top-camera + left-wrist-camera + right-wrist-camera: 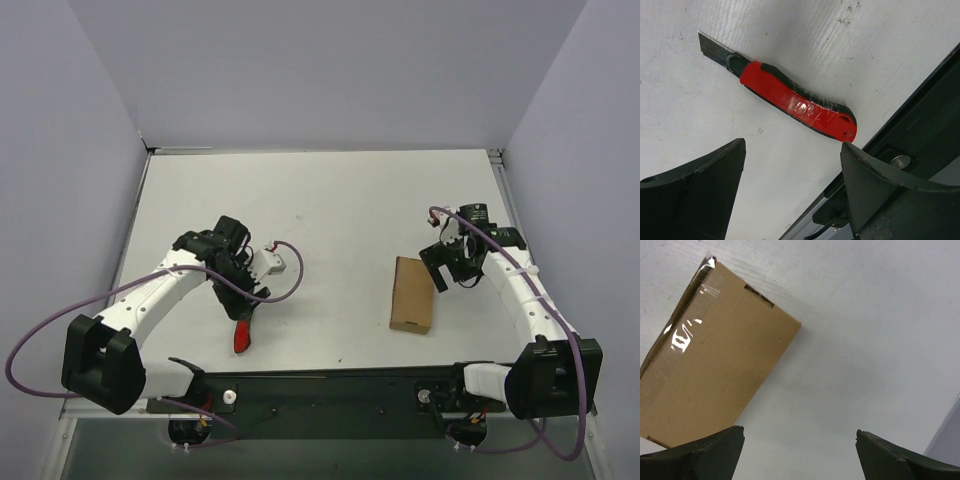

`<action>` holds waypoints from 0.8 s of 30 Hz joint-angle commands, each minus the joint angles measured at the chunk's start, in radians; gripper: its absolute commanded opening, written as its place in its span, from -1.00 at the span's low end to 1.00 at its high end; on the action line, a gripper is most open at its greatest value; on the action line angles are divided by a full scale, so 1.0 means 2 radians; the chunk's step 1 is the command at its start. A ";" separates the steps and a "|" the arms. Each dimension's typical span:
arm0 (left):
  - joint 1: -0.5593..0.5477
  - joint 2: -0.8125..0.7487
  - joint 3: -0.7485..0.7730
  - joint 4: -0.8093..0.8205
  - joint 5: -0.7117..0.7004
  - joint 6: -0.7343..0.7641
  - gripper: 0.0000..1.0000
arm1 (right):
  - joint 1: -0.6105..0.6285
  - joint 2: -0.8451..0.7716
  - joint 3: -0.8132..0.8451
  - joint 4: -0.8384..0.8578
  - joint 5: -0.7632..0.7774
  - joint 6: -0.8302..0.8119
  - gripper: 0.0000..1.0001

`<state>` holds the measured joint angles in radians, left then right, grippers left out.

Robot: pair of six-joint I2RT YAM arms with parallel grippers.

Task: Unpack the express box

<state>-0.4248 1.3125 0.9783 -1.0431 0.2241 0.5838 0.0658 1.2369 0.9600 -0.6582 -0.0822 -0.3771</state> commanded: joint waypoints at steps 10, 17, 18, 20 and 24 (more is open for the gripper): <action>0.002 0.022 0.027 -0.046 -0.010 -0.030 0.77 | -0.004 -0.013 -0.053 -0.080 -0.025 -0.165 0.64; 0.001 0.059 0.021 -0.029 -0.005 -0.072 0.70 | -0.004 -0.004 -0.057 -0.078 -0.033 -0.165 0.47; 0.001 0.062 0.018 -0.027 -0.013 -0.076 0.70 | -0.004 0.003 -0.055 -0.077 -0.033 -0.164 0.46; 0.001 0.072 0.013 -0.014 -0.025 -0.079 0.69 | -0.003 0.010 -0.048 -0.073 -0.034 -0.164 0.44; -0.002 0.099 -0.001 0.034 -0.055 -0.091 0.70 | -0.002 0.039 -0.040 -0.061 -0.046 -0.160 0.44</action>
<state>-0.4248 1.4685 0.9947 -1.0805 0.1761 0.4435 0.0650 1.2610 0.8394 -0.7666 -0.1417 -0.6865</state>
